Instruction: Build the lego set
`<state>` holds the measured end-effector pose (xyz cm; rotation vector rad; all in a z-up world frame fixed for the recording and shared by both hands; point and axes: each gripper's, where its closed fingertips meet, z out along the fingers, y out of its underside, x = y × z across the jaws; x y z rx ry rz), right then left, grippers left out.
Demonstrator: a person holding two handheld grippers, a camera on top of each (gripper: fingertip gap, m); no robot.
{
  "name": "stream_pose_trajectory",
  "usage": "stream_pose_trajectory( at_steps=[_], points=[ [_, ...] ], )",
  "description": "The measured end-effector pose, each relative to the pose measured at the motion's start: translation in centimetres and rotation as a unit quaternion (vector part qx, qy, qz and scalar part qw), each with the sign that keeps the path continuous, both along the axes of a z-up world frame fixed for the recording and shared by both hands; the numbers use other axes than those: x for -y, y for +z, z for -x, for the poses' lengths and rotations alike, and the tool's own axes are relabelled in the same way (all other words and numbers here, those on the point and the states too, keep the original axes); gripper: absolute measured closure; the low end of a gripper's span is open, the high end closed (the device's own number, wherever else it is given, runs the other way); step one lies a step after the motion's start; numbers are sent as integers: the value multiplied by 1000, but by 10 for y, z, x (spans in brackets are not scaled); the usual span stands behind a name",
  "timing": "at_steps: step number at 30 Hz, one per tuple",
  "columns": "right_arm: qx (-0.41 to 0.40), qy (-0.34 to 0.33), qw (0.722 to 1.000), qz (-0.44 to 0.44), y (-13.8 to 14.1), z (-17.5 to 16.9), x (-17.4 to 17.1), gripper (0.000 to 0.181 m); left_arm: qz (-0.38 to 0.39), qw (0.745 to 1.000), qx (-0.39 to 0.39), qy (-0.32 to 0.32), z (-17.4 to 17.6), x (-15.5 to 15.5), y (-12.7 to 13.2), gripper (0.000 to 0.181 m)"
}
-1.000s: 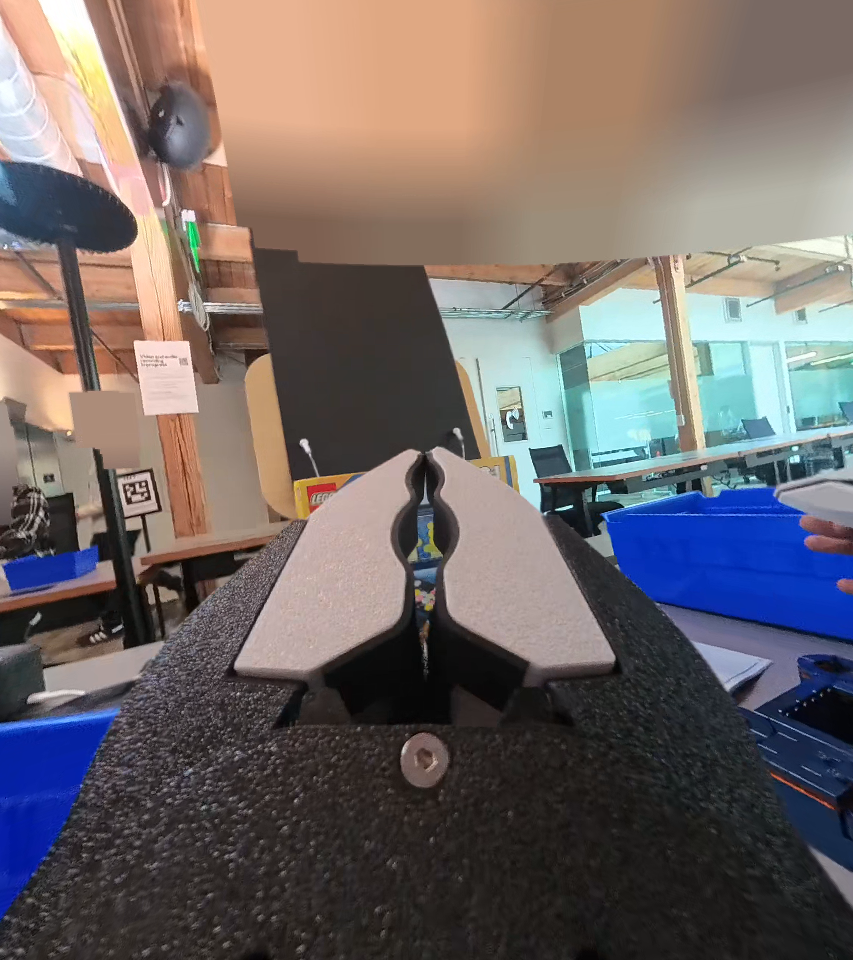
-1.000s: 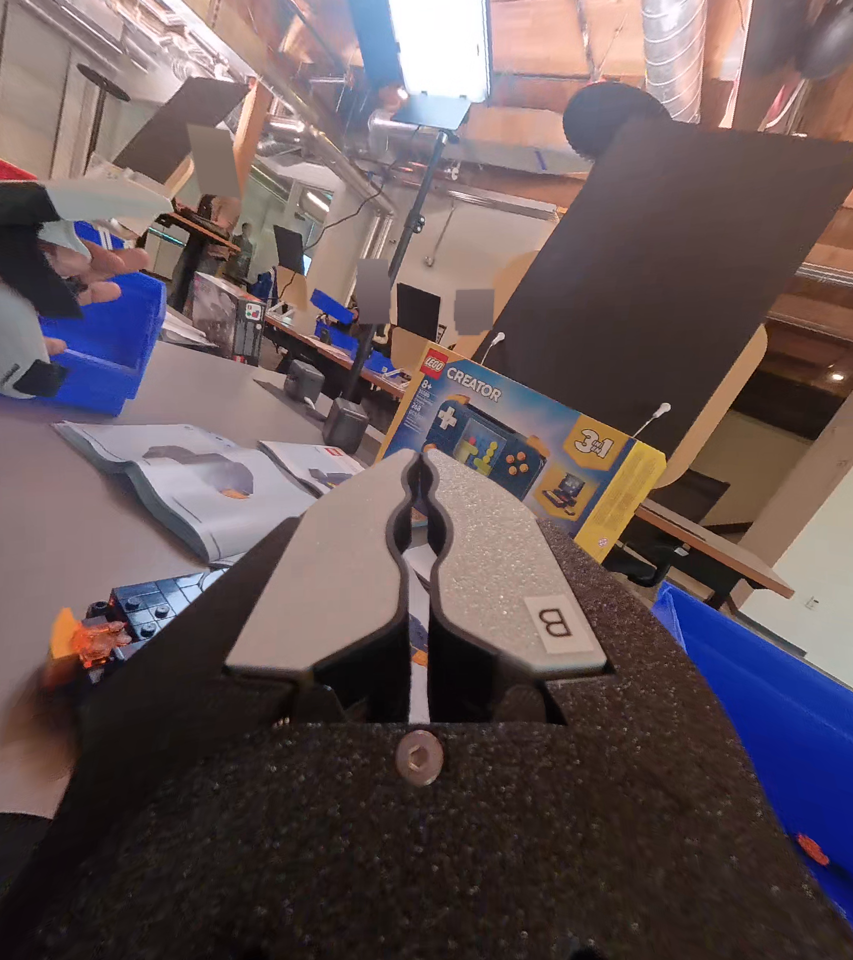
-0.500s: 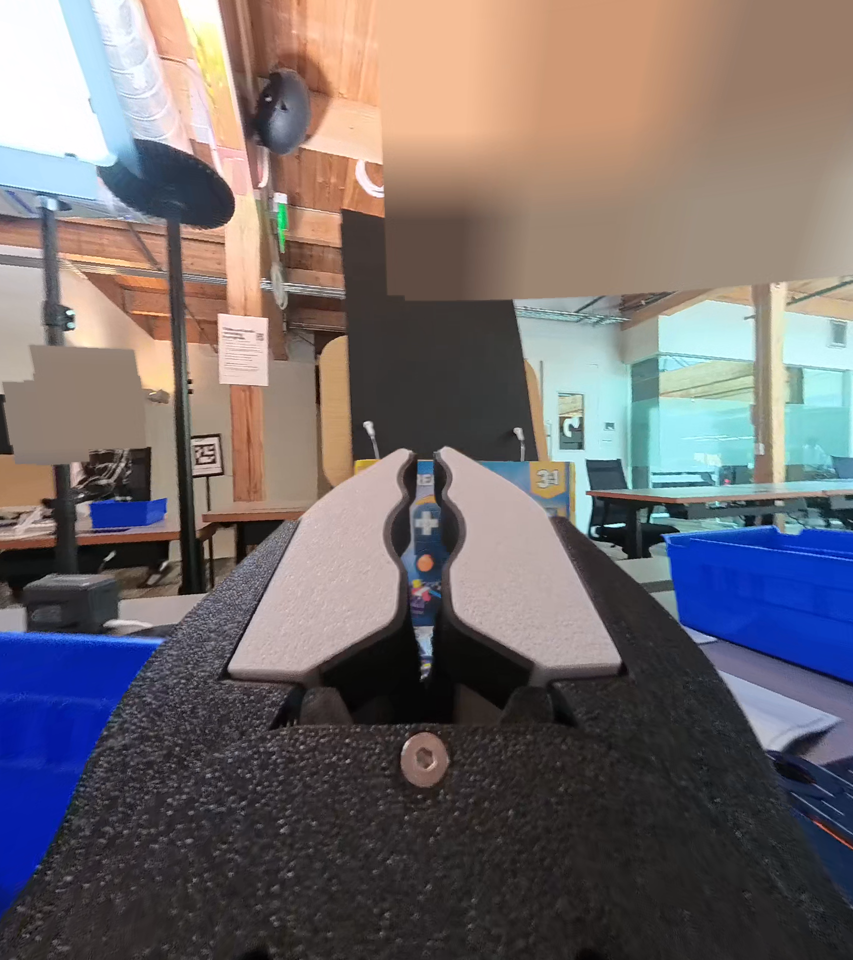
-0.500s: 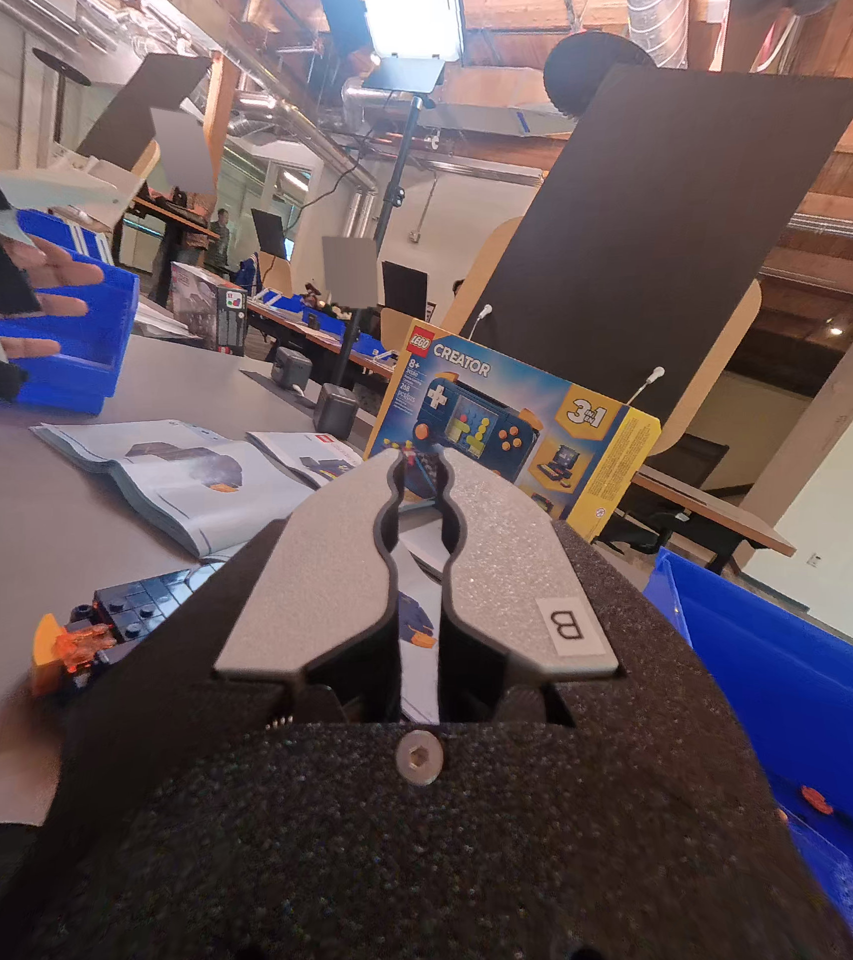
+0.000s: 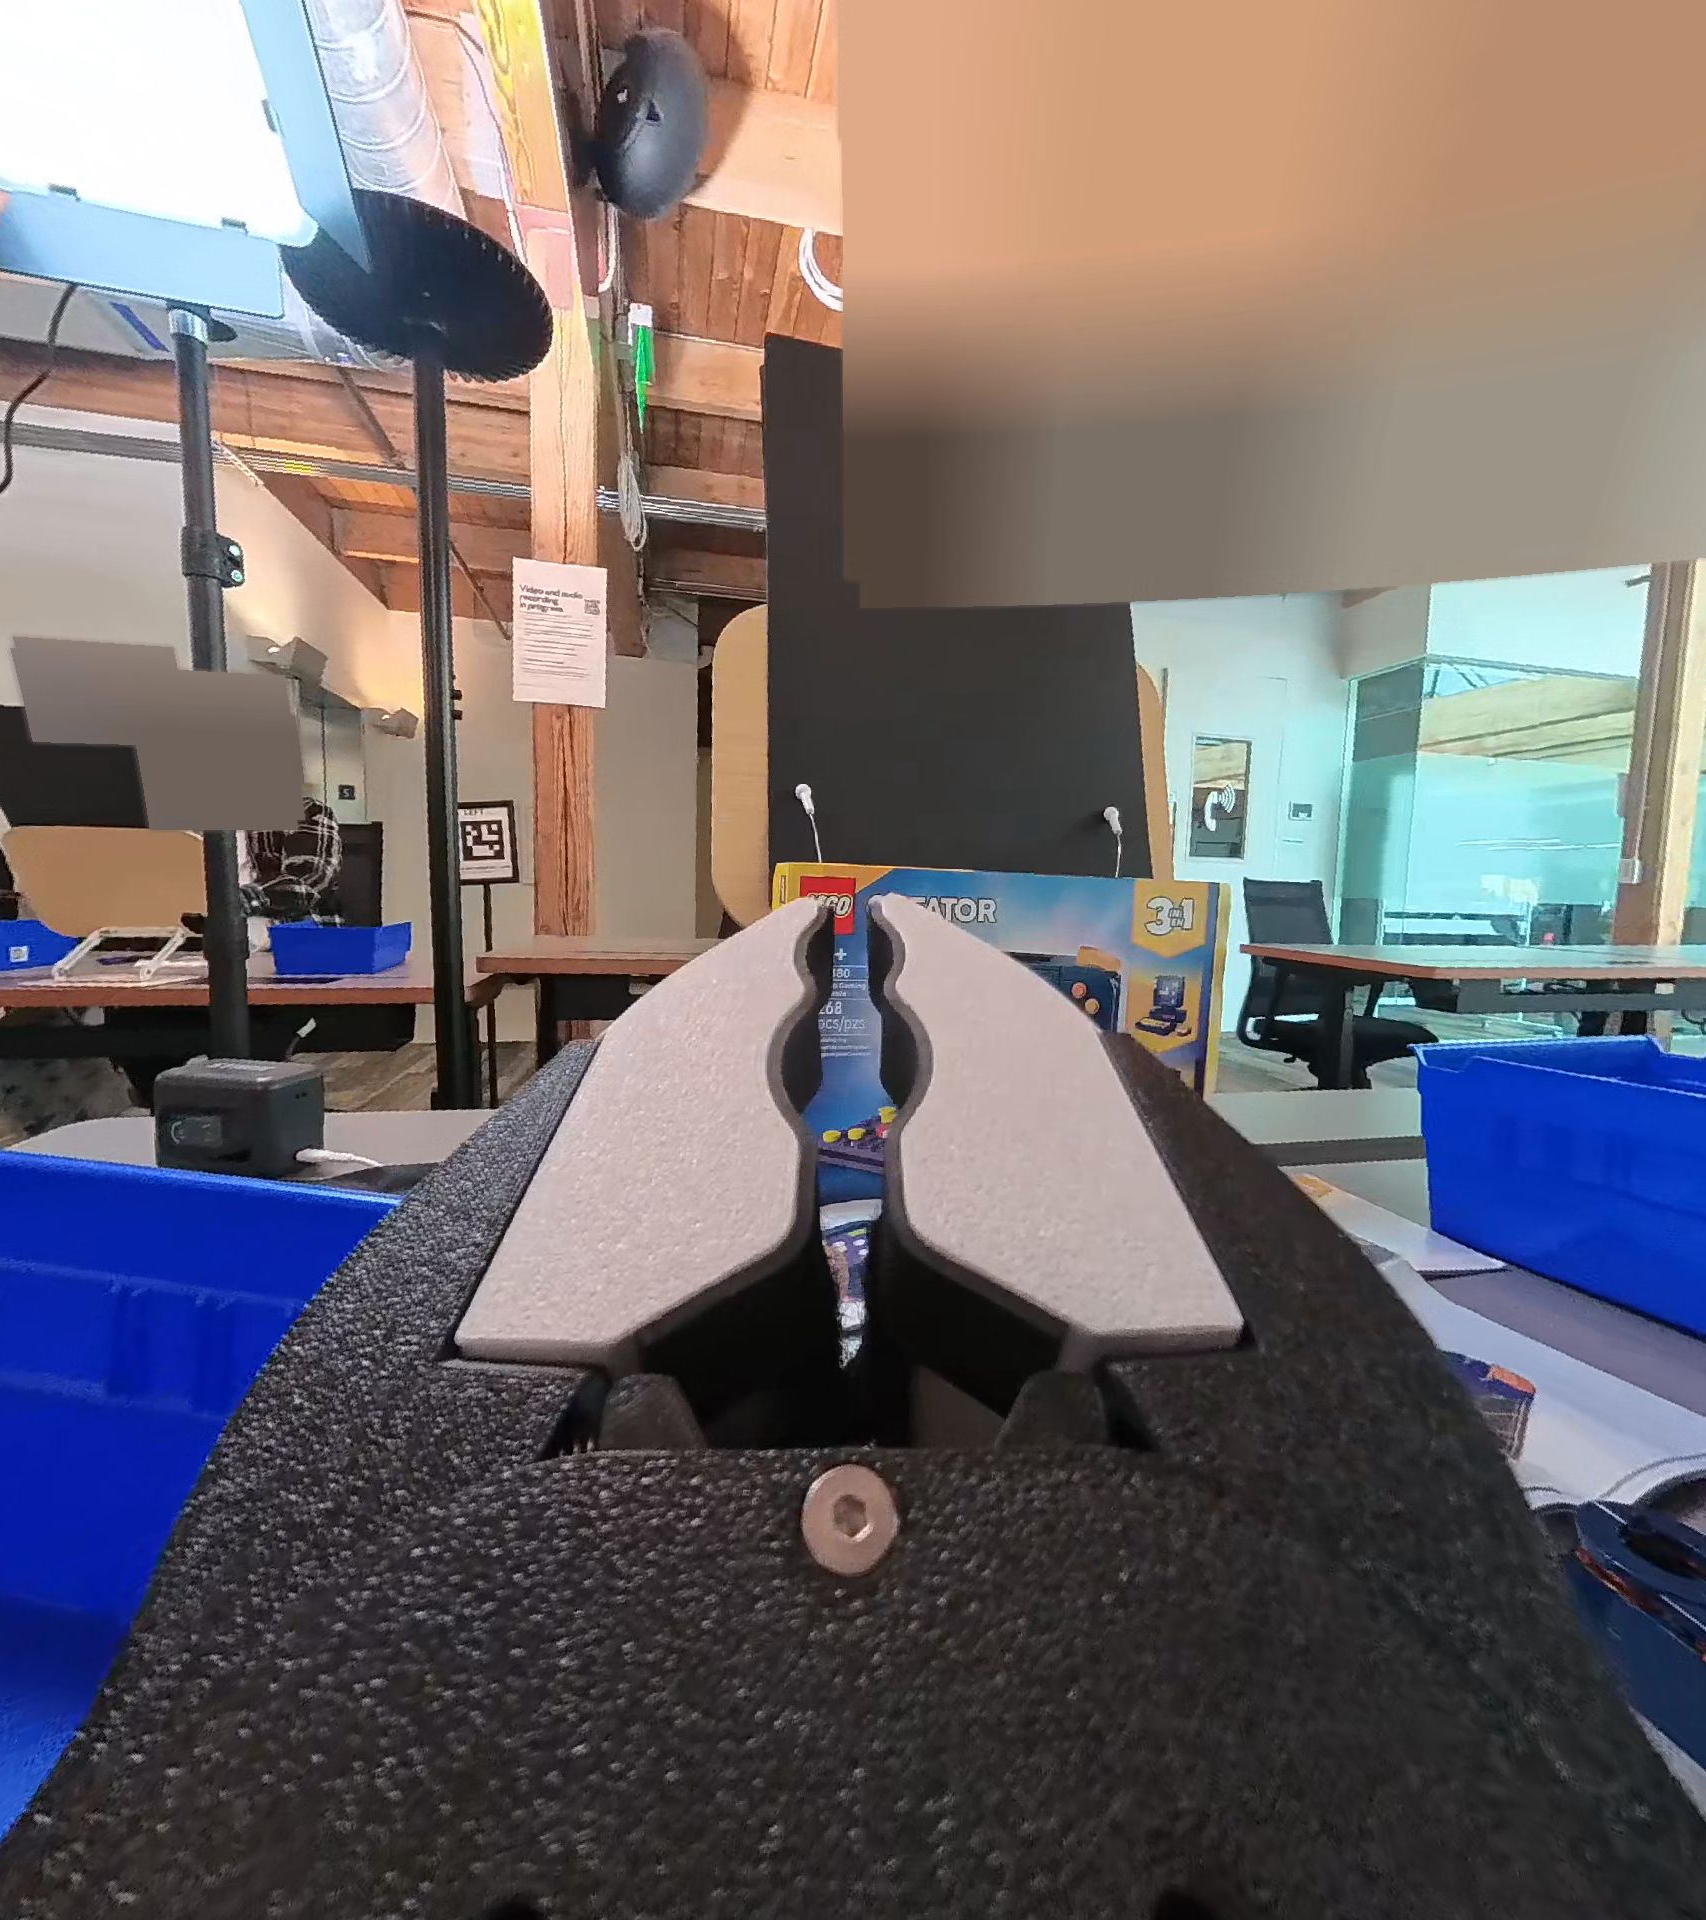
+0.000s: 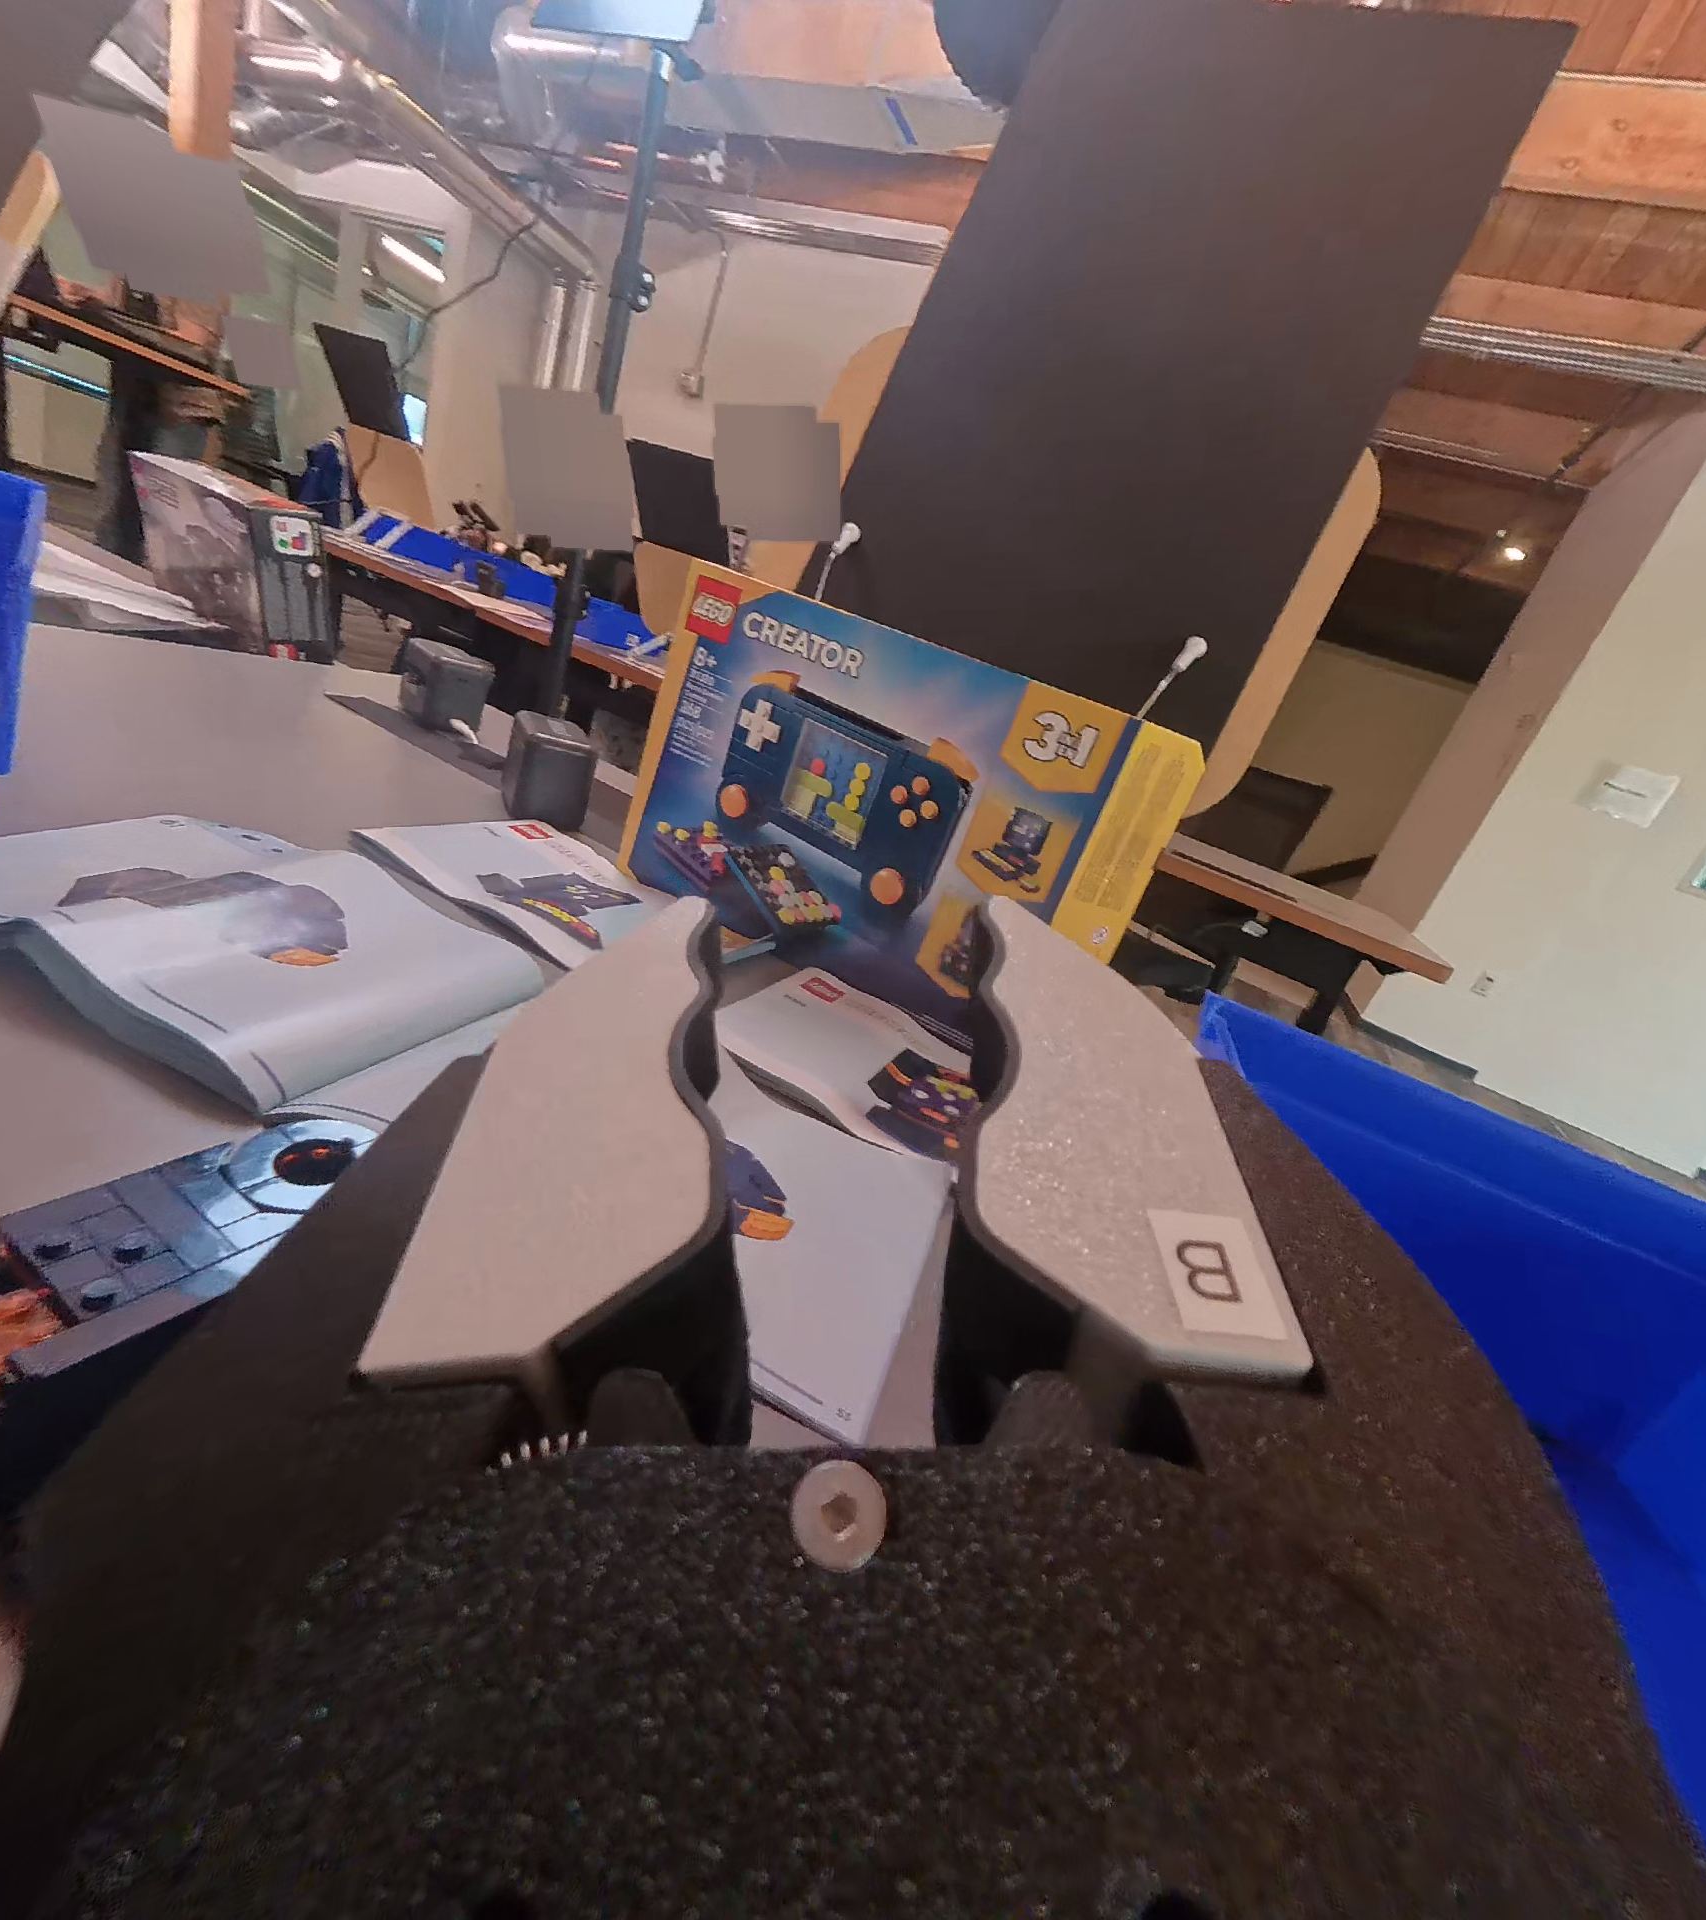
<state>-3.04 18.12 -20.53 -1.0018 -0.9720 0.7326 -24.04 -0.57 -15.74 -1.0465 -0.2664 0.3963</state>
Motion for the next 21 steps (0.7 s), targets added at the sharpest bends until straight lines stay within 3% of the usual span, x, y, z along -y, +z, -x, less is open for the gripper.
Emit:
stream_pose_trajectory(
  at_steps=[8,13,18,21],
  points=[
    [-32,-40,998,30,5,-11,-17,107,30,1000,-2,-7,-2,-9,-8,172],
    [-52,-41,996,56,7,-15,-22,101,40,999,-23,1,-6,-10,-7,166],
    [-53,-11,996,72,5,-8,-16,91,-39,999,-20,-14,-9,0,9,106],
    [-69,23,992,100,6,-2,-10,70,-95,994,-9,-58,-15,5,19,82]
  ],
)
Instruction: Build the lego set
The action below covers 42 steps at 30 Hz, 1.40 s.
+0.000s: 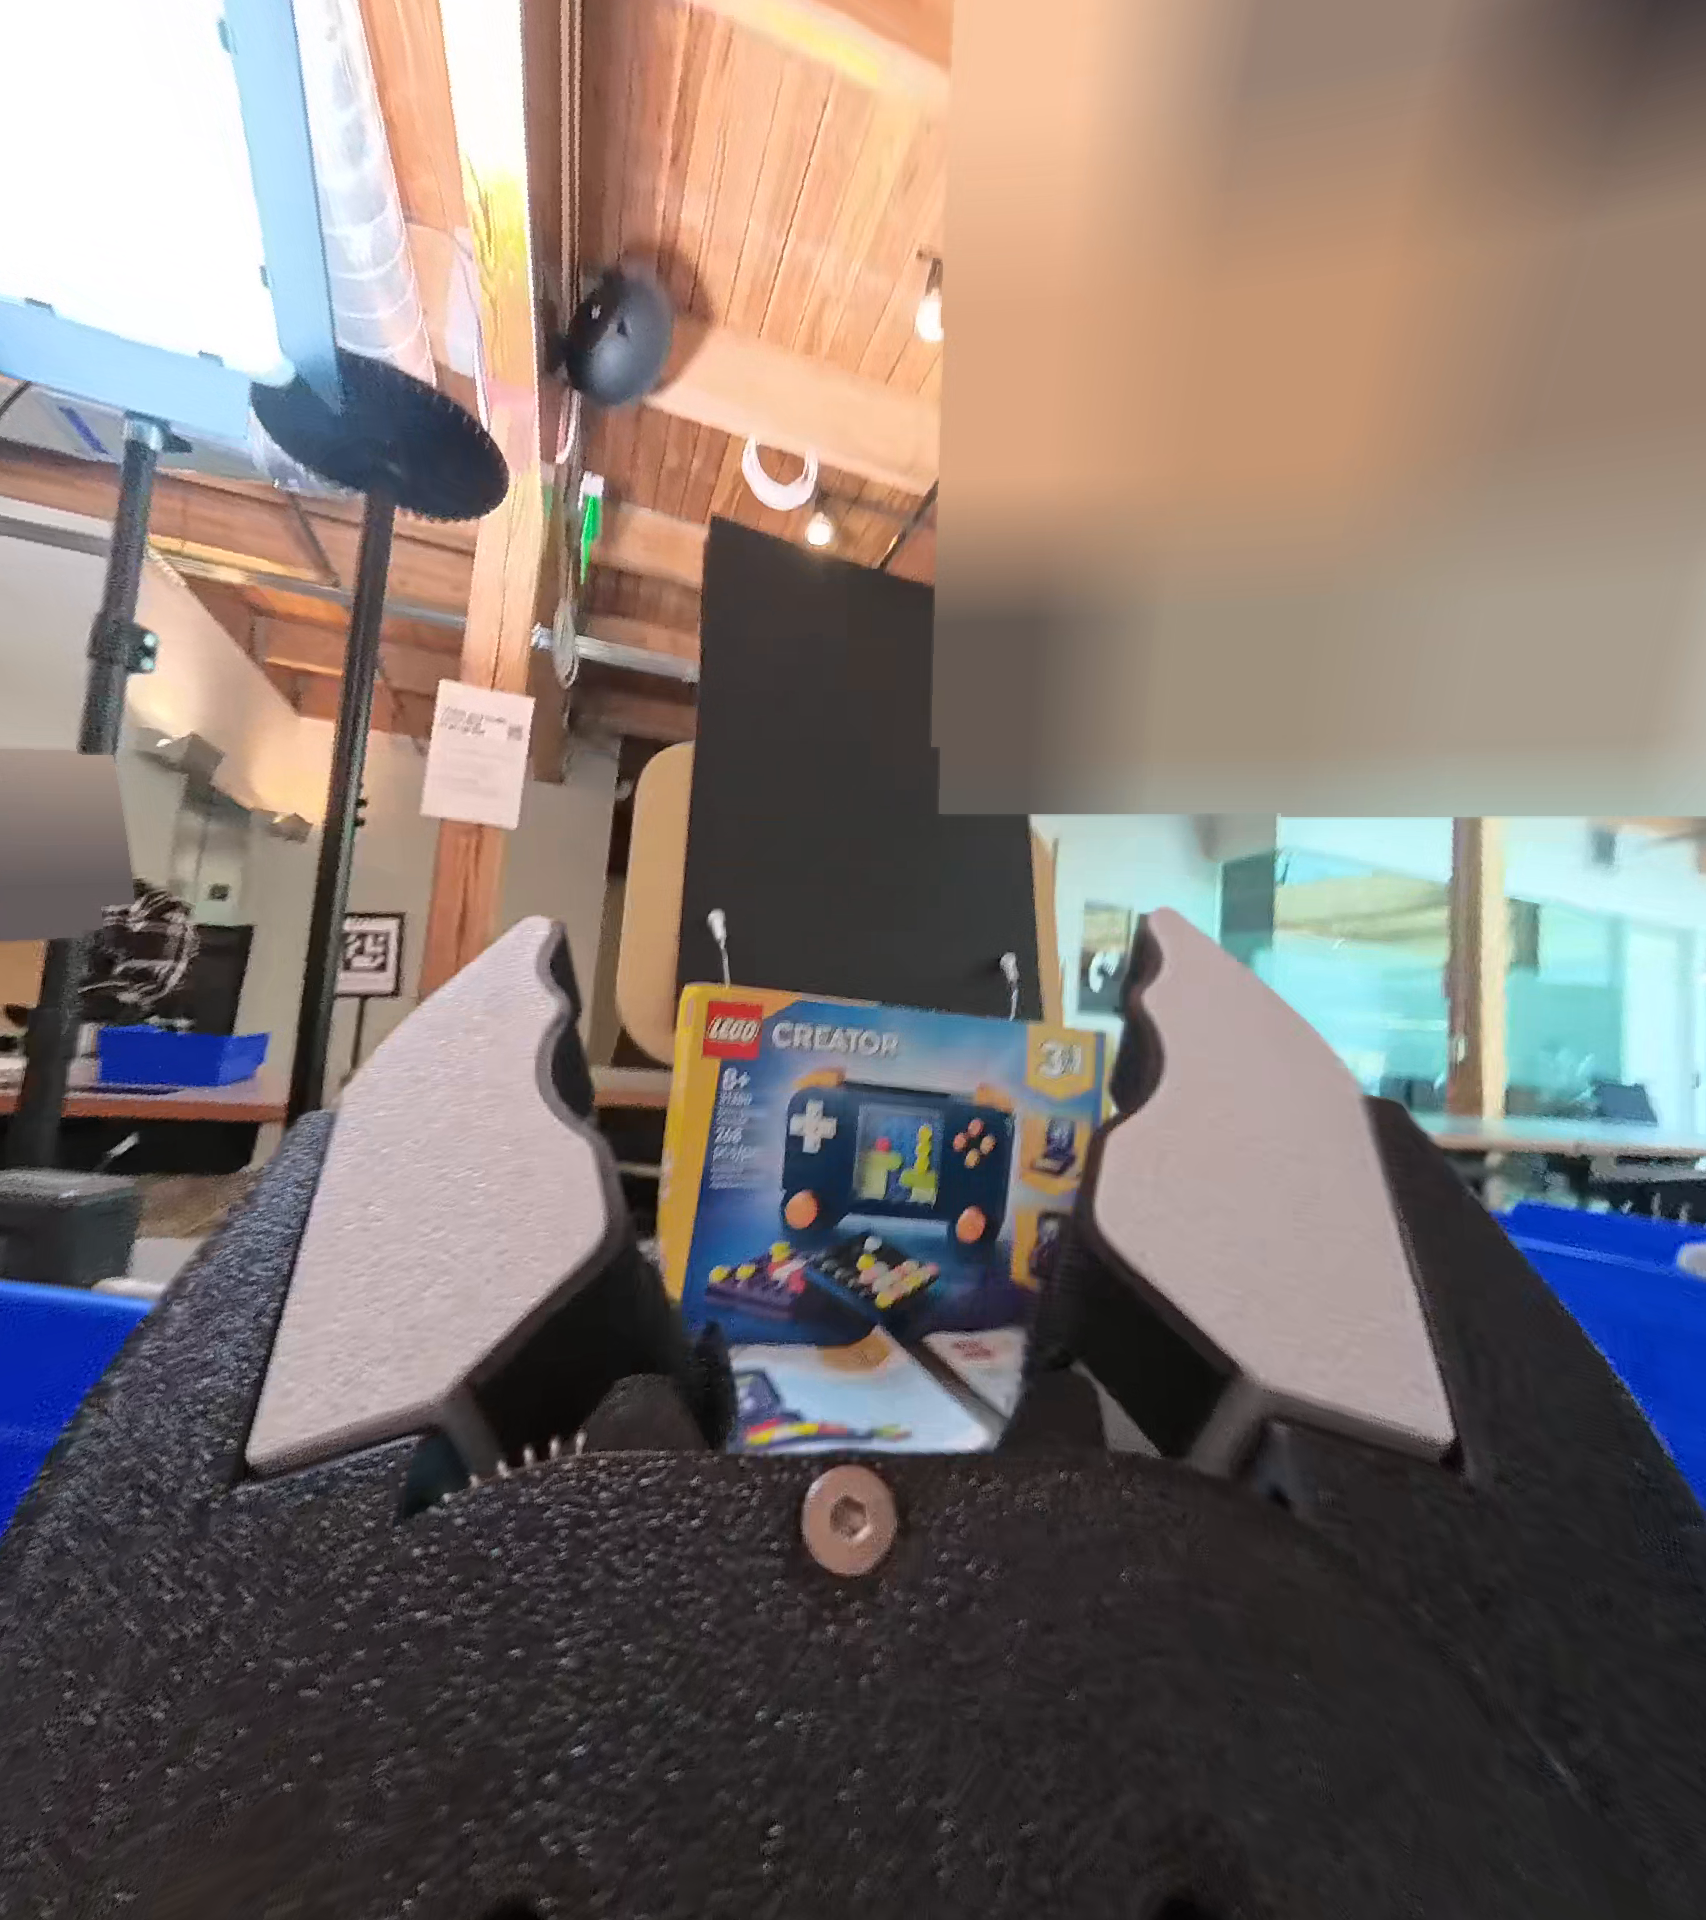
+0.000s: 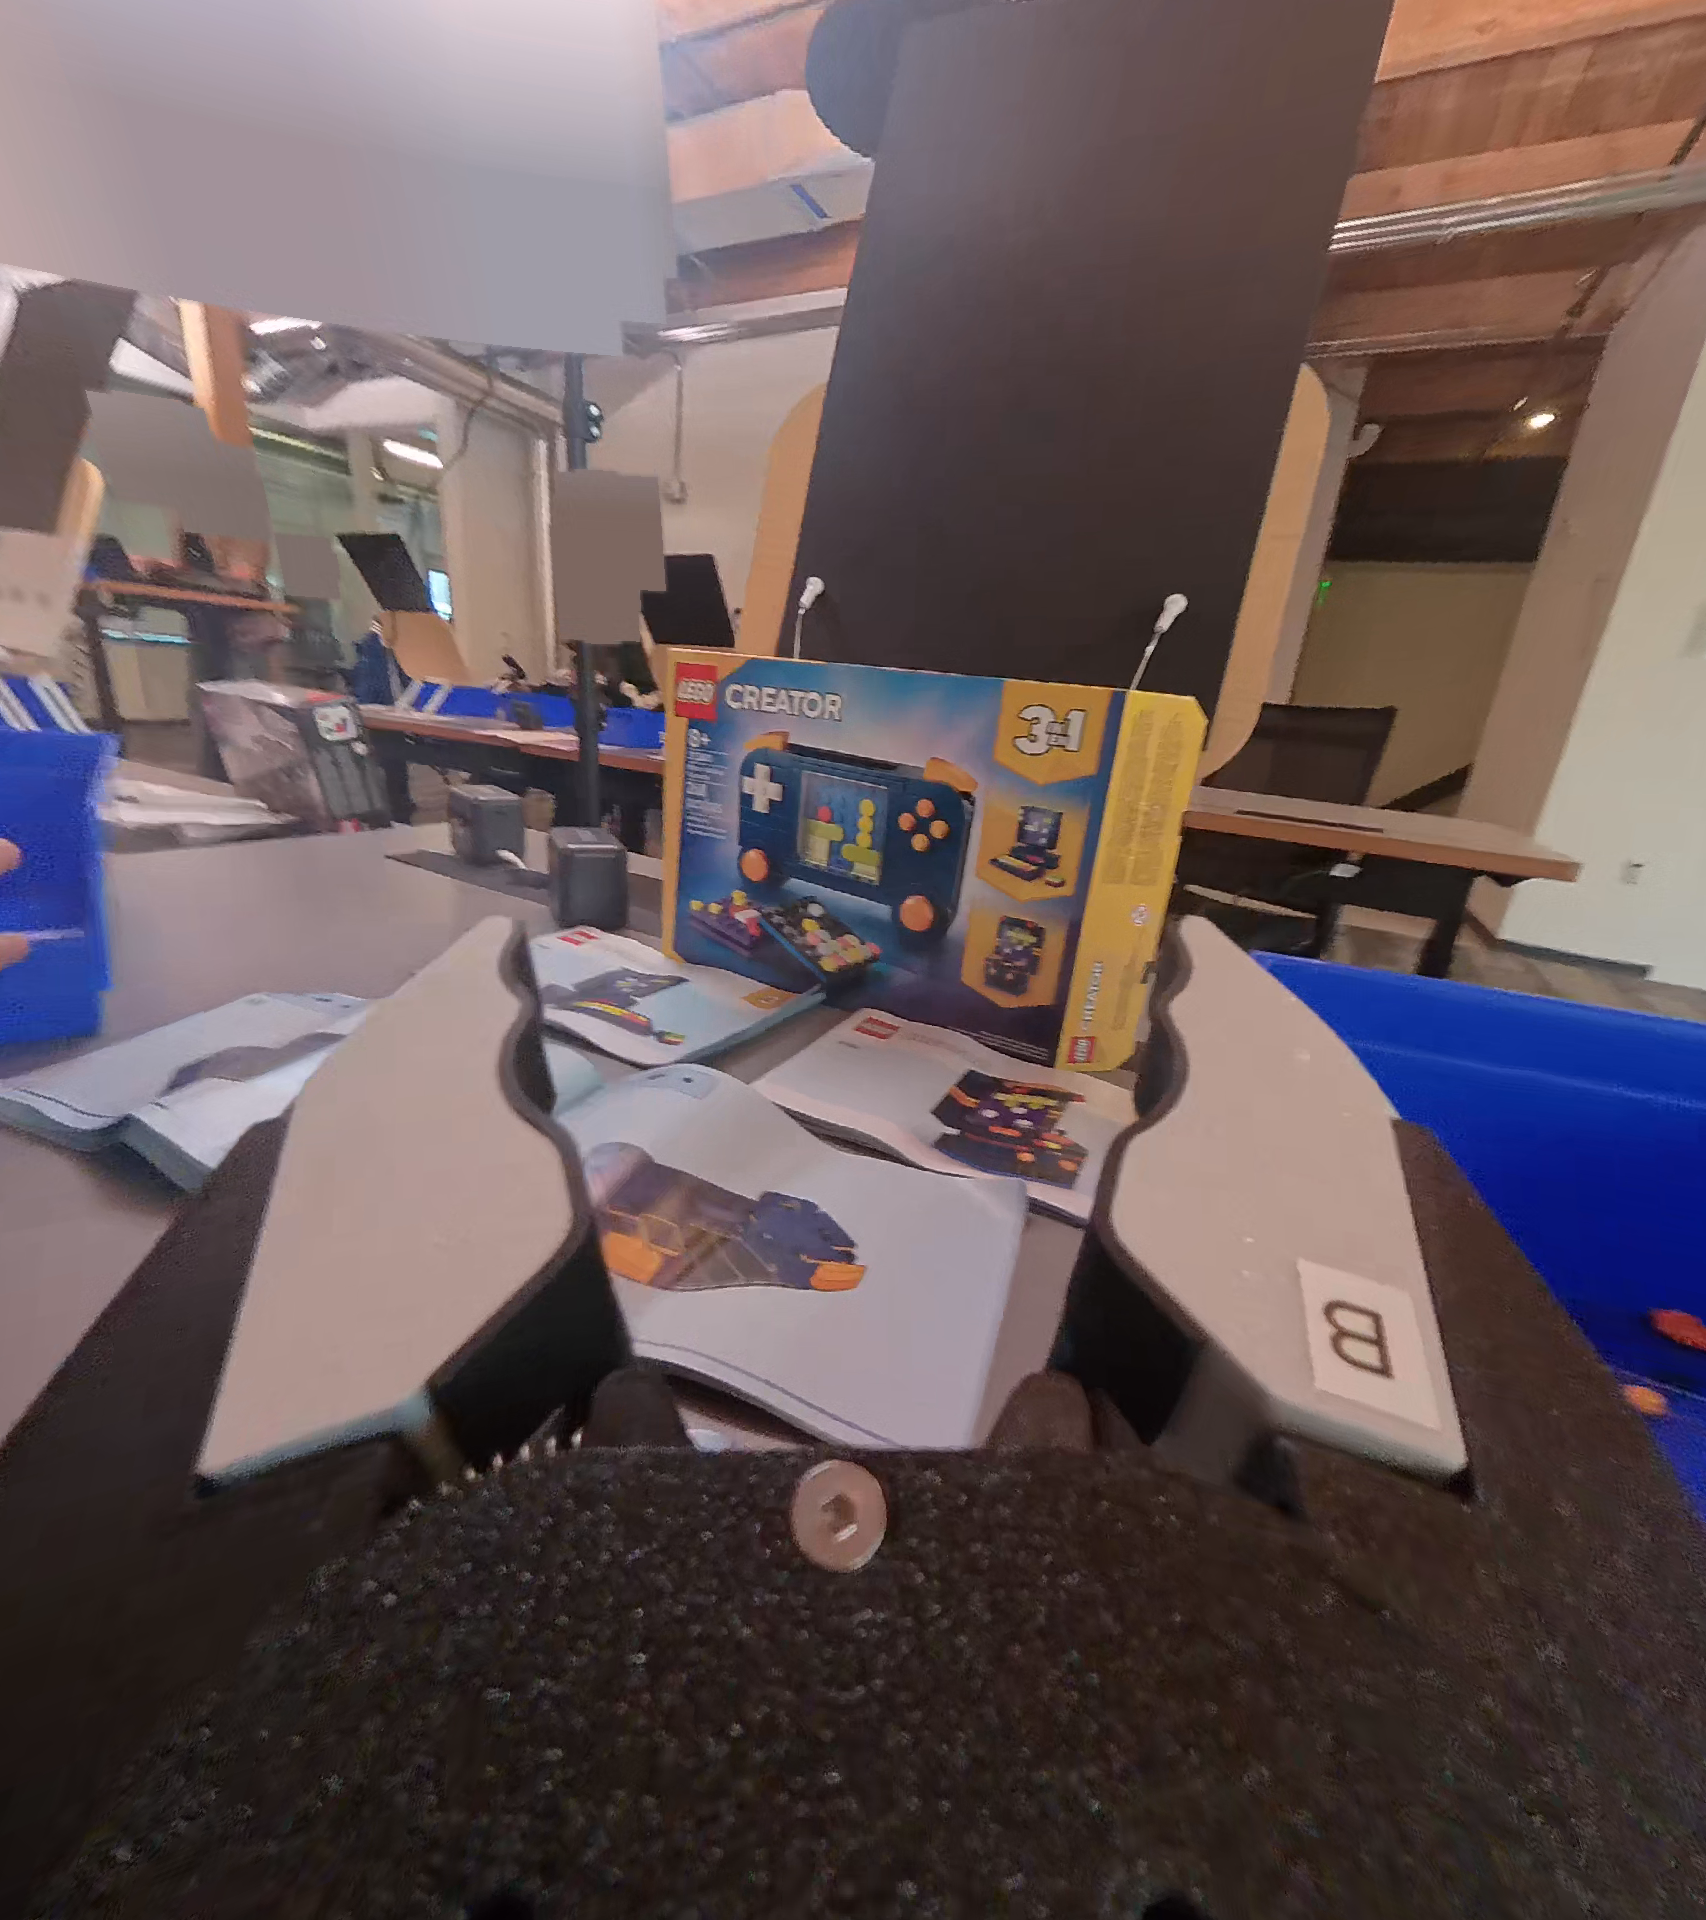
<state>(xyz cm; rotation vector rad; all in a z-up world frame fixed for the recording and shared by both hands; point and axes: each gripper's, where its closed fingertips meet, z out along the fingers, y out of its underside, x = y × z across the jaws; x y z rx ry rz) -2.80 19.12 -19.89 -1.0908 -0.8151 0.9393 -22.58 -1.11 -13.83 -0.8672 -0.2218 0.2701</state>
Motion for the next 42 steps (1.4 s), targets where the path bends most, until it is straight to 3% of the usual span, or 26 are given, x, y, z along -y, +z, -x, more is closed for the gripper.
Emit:
stream_pose_trajectory(
  at_steps=[4,9,10,11,12,13,14,15,21,29,39,42],
  points=[
    [-5,26,999,20,-2,6,4,58,-35,999,-16,-10,-6,8,8,73],
    [6,26,1000,4,-2,8,7,59,-24,999,-29,-24,-13,2,7,73],
    [9,25,1000,1,-3,8,7,59,-17,999,-29,-25,-13,0,6,76],
    [12,24,1000,-3,-3,8,7,62,0,999,-32,-29,-14,-4,2,91],
    [21,27,999,-15,-4,7,9,87,48,998,-35,-37,-15,-13,-8,135],
    [40,32,998,-34,-7,6,12,134,122,991,-29,-50,-17,-25,-24,180],
    [57,34,997,-48,-10,5,16,168,182,982,-19,-55,-18,-36,-37,181],
    [72,34,995,-62,-11,6,19,181,220,974,-31,-48,-19,-44,-46,181],
    [128,42,985,-105,-22,15,31,181,301,945,-125,-41,-43,-64,-67,181],
    [132,33,987,-88,-24,14,25,180,353,930,-83,-57,-36,-73,-90,177],
    [135,32,988,-72,-26,13,22,177,405,907,-90,-77,-44,-85,-113,175],
    [138,34,988,-64,-28,14,22,177,448,881,-91,-123,-54,-101,-126,175]
  ],
)
